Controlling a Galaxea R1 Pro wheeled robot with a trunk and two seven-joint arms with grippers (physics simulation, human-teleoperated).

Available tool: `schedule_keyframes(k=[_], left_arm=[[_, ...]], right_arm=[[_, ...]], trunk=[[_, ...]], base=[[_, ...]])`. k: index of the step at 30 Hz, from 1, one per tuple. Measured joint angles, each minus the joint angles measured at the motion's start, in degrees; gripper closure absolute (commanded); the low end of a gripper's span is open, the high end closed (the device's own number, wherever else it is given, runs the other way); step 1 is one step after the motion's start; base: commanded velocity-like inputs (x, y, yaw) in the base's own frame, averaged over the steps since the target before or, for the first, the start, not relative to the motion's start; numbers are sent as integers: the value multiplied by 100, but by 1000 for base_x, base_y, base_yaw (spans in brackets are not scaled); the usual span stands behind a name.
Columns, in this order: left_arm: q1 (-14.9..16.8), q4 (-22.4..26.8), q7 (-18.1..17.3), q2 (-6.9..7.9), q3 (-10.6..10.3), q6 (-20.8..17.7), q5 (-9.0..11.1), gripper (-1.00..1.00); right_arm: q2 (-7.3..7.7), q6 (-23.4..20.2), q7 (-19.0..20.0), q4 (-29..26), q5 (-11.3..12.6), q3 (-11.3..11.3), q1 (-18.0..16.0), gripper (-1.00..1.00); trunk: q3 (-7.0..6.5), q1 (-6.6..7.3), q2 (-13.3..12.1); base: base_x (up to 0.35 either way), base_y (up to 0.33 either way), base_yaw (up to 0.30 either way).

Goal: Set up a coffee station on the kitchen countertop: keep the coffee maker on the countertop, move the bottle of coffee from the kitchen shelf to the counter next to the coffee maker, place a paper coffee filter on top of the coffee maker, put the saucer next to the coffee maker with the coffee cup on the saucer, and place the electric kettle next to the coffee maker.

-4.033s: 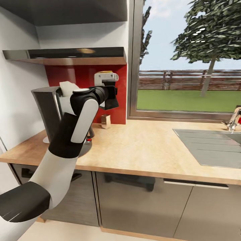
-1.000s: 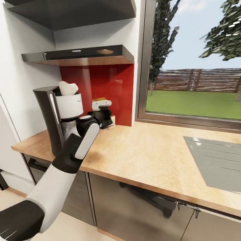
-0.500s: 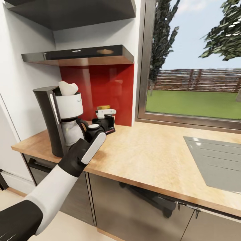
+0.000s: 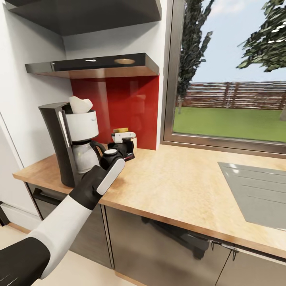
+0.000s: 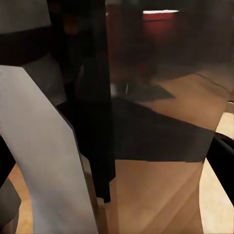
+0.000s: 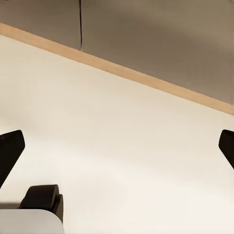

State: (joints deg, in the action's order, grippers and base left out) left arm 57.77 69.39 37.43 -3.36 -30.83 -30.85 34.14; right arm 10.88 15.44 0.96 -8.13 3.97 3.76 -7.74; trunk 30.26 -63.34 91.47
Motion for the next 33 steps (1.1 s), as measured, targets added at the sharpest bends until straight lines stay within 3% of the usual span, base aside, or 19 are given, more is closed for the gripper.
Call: schedule_keyframes(k=[11, 33], left_arm=[[0, -253, -4, -1, -4, 333, 8, 100], [0, -274, -3, 0, -6, 370, 7, 100]], right_arm=[[-1, 0, -1, -1, 0, 0, -1, -100], [-1, 0, -4, -1, 0, 0, 1, -100]], trunk=[[64, 0, 0], [241, 0, 0]], base=[[3, 0, 0], [0, 0, 0]])
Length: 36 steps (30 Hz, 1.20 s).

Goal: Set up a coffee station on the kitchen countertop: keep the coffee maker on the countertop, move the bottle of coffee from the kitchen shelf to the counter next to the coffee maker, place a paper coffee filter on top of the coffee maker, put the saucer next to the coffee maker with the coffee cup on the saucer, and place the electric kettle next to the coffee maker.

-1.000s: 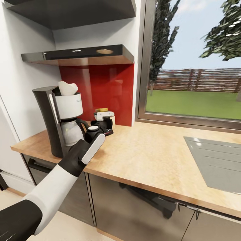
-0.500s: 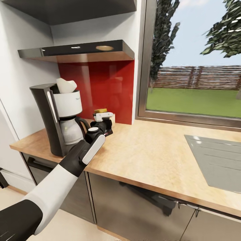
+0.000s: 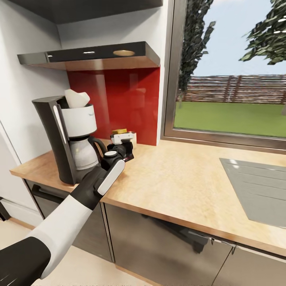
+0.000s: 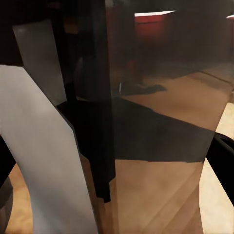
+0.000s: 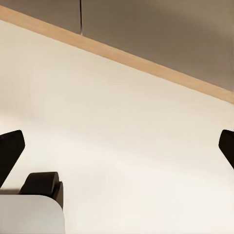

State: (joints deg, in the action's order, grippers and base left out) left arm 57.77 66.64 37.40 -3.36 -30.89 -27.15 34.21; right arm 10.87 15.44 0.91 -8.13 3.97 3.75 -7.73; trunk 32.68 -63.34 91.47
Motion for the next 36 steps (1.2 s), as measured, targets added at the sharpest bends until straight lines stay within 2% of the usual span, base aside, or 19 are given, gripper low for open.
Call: schedule_keyframes(k=[16, 21, 26, 30, 36], left_arm=[[0, -1, -2, 0, -2, 0, -1, 100], [0, 0, -2, -4, -2, 0, 6, 100], [0, 1, -2, -8, -2, 1, 0, 100], [0, 0, -2, -9, -2, 0, 6, 100], [0, 2, -2, -5, -2, -1, -3, 100]], right_arm=[[1, 0, -4, 0, 0, 0, -1, -100], [0, 0, -4, 1, 0, 0, 1, -100], [0, 0, -4, 1, 0, 0, 0, -100], [0, 0, -4, 0, 0, 0, 0, -100], [0, 0, -4, 0, 0, 0, 0, -100]], trunk=[[56, 0, 0], [146, -109, 199], [146, -110, 201], [217, -197, 360], [218, -198, 361]], base=[[0, 0, 0], [0, 0, 0], [0, 0, 0], [0, 0, 0], [0, 0, 0]])
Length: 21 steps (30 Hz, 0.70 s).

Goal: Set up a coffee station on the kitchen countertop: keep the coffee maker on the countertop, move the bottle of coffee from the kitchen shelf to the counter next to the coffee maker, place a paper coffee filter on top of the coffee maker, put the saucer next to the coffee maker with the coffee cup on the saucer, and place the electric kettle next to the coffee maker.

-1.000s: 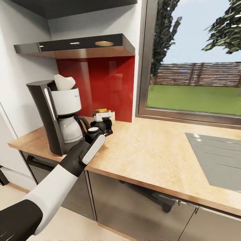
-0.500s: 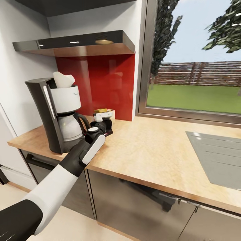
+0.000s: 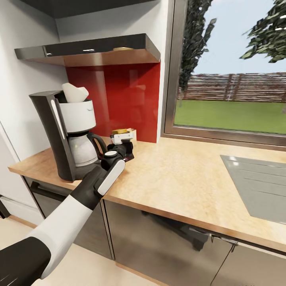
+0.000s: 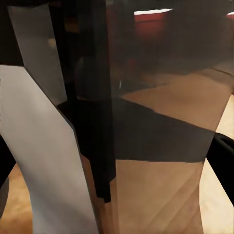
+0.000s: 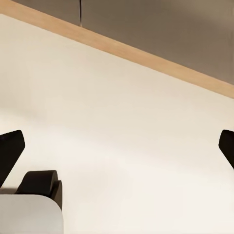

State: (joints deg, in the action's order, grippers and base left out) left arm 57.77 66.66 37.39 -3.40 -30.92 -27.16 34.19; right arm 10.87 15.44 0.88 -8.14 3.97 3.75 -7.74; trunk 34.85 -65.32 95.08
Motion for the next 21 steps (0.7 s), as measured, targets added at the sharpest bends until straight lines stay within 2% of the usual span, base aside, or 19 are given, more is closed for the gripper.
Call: schedule_keyframes(k=[2, 6, 11, 16, 21], left_arm=[[0, 3, 1, -2, 0, 2, 2, 100], [0, 6, 0, -4, 0, 0, 8, 100], [0, 7, 2, -4, 0, 1, 1, 100], [0, 7, 1, -4, 0, -2, 9, 100], [0, 8, 3, -4, 0, 0, 1, 100]], right_arm=[[0, 0, 0, 0, 0, 0, -2, -100], [0, 0, 0, 0, 0, 0, -1, -100], [0, 0, 0, 0, 0, 0, -1, -100], [0, 0, 0, 0, 0, 0, -2, -100], [0, 0, 0, 1, 0, 0, -2, -100]], trunk=[[0, 0, 0], [71, -87, 159], [72, -88, 160], [161, -197, 359], [162, -198, 361]], base=[[0, 0, 0], [0, 0, 0], [0, 0, 0], [0, 0, 0], [0, 0, 0]])
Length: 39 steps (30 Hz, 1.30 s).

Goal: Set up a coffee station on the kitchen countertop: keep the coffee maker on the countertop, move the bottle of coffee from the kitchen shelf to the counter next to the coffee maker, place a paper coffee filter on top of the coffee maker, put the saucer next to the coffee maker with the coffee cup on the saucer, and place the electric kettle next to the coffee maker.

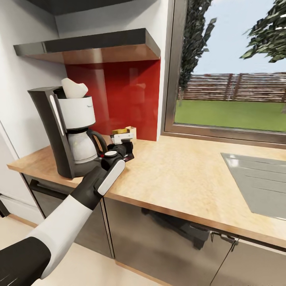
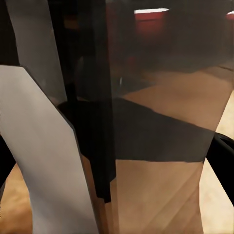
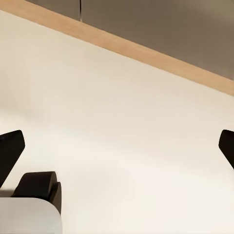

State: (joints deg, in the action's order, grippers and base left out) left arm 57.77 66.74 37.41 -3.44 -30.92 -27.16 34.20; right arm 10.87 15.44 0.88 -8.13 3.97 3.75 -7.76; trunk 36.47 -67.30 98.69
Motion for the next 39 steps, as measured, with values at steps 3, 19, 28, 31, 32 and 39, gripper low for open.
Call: schedule_keyframes(k=[3, 19, 28, 31, 32, 39], left_arm=[[0, 0, -2, 0, 0, 1, 1, 100], [0, 0, 6, 0, 0, 0, 8, 100], [0, 0, 6, 0, 0, -4, 8, 100], [0, 0, 6, 0, 0, -7, 0, 100], [0, 0, 6, 0, 0, -7, 0, 100], [0, 0, 6, 0, 0, -8, 0, 100]], right_arm=[[0, 0, 0, -1, 0, 0, 1, -100], [0, 0, 0, -1, 0, 0, 4, -100], [0, 0, 0, -1, 0, 0, 3, -100], [0, 0, 0, -1, 0, 0, 5, -100], [0, 0, 0, -1, 0, 0, 5, -100], [0, 0, 0, -1, 0, 0, 3, -100]], trunk=[[36, -44, 80], [215, -263, 480], [269, -329, 600], [269, -330, 602], [269, -330, 602], [341, -417, 762]], base=[[0, 0, 0], [0, 0, 0], [0, 0, 0], [0, 0, 0], [0, 0, 0], [0, 0, 0]])
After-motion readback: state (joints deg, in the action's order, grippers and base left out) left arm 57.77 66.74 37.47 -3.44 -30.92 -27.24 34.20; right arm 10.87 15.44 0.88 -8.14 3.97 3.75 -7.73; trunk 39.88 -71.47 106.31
